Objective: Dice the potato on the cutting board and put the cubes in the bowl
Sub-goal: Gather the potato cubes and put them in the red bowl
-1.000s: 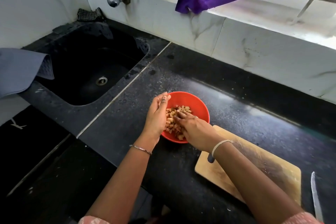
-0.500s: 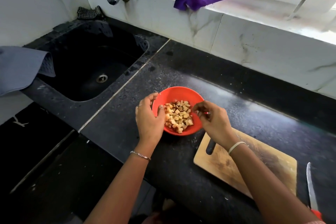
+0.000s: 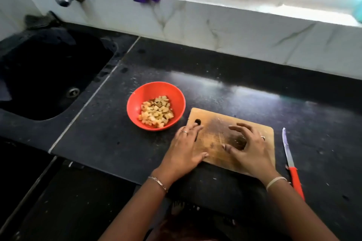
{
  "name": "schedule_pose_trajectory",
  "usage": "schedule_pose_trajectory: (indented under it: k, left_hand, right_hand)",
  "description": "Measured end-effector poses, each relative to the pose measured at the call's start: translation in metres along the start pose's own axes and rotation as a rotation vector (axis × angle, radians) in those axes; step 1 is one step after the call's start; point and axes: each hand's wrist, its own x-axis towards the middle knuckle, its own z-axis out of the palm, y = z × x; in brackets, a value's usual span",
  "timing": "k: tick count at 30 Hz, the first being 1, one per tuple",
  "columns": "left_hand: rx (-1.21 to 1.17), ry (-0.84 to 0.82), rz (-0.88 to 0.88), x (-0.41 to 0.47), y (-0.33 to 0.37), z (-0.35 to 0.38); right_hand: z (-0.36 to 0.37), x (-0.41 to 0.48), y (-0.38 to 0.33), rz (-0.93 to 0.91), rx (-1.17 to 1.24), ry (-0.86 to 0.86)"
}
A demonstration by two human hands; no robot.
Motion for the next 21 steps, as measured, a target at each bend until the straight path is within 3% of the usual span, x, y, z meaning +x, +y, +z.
schedule_pose_trajectory:
  k: [7,21]
  left_hand:
    - [0.056,-0.109,-0.107,0.004,-0.003,0.003]
    - [-0.028,-0.054,-0.142,0.041,0.005,0.008]
  right_hand:
    - [-0.034,-0.051,0.045,0.214,-0.123,0.003]
    - [-0.041,-0.018,0.053,0.122,-0.053,0.026]
